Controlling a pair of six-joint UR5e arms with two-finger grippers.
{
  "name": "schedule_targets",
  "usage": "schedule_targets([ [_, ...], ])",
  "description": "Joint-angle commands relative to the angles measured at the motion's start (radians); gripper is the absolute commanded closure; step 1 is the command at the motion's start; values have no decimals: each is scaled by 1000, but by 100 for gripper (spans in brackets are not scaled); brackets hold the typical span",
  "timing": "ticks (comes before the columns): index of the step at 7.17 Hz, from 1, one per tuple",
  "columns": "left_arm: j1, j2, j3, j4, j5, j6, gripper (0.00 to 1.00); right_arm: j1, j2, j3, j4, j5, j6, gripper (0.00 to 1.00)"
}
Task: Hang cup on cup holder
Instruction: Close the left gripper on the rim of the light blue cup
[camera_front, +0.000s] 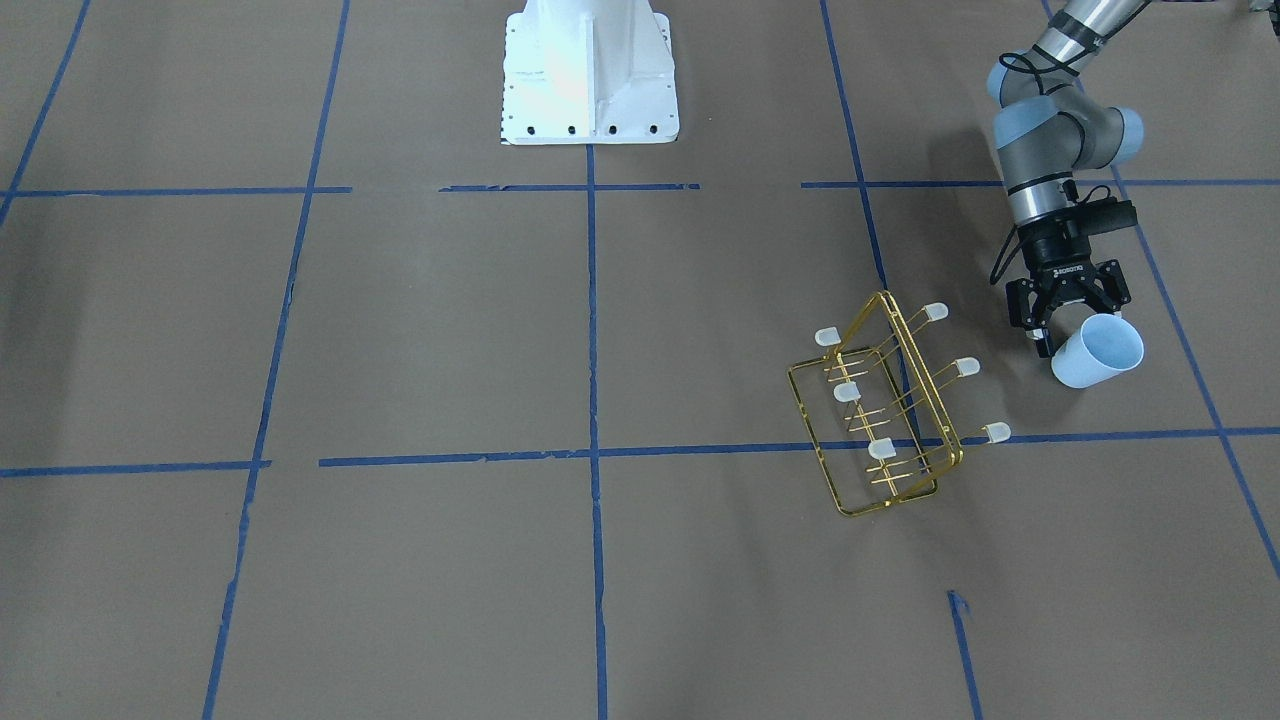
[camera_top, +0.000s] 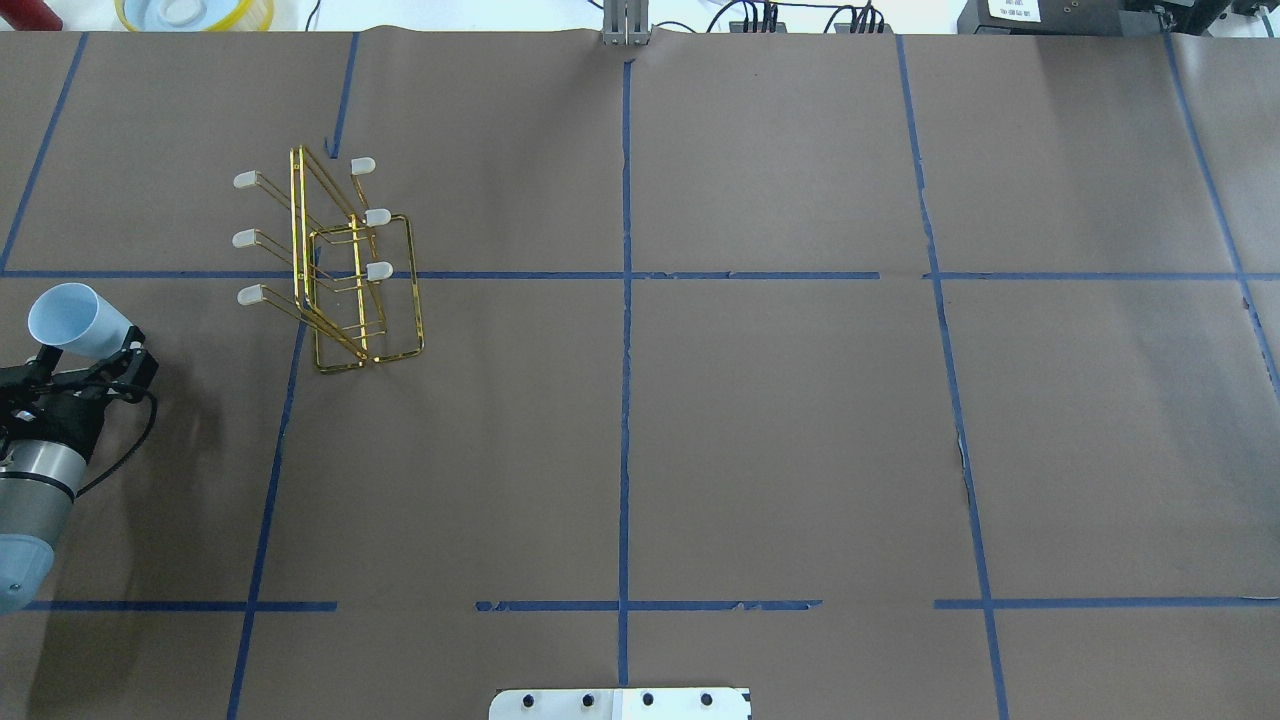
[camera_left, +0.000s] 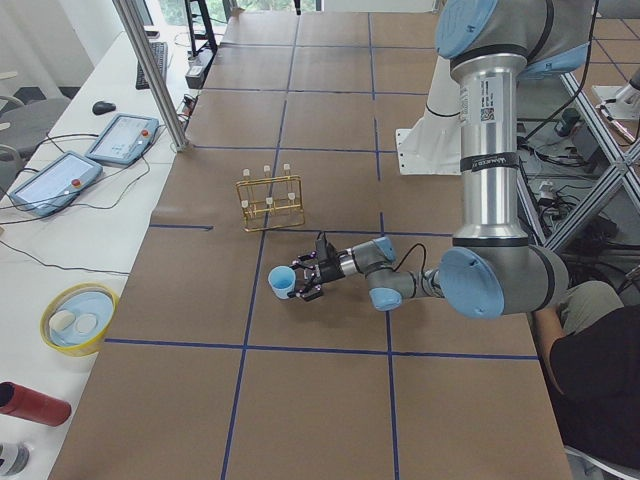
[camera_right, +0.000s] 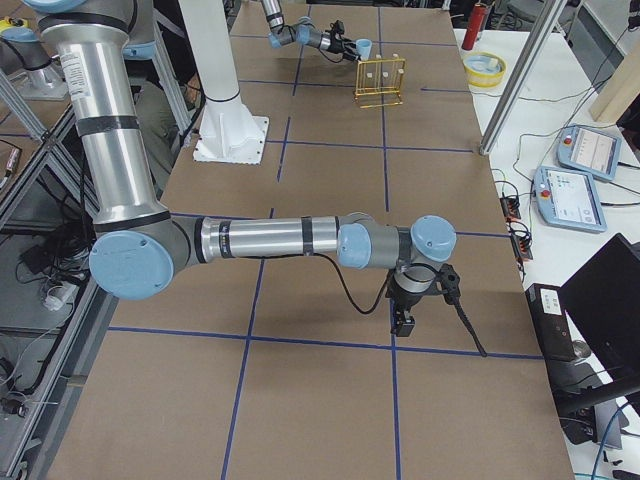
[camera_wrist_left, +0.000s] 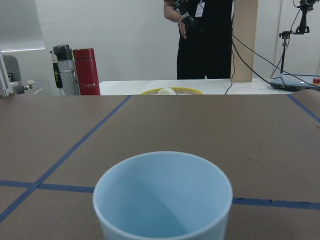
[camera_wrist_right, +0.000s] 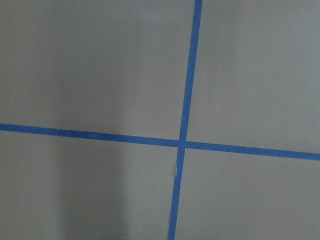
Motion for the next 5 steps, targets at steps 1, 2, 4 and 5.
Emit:
schedule_targets([
  [1, -19, -3, 20, 2, 0, -32, 0, 0, 0, 0, 0, 0, 0, 0],
  [2, -35, -4, 34, 6, 0, -44, 0, 0, 0, -1, 0, 0, 0, 0],
  [4, -39, -15, 40, 12, 0, -45, 0, 0, 0, 0, 0, 0, 0, 0],
  [5, -39, -29, 55, 12, 0, -45, 0, 0, 0, 0, 0, 0, 0, 0],
])
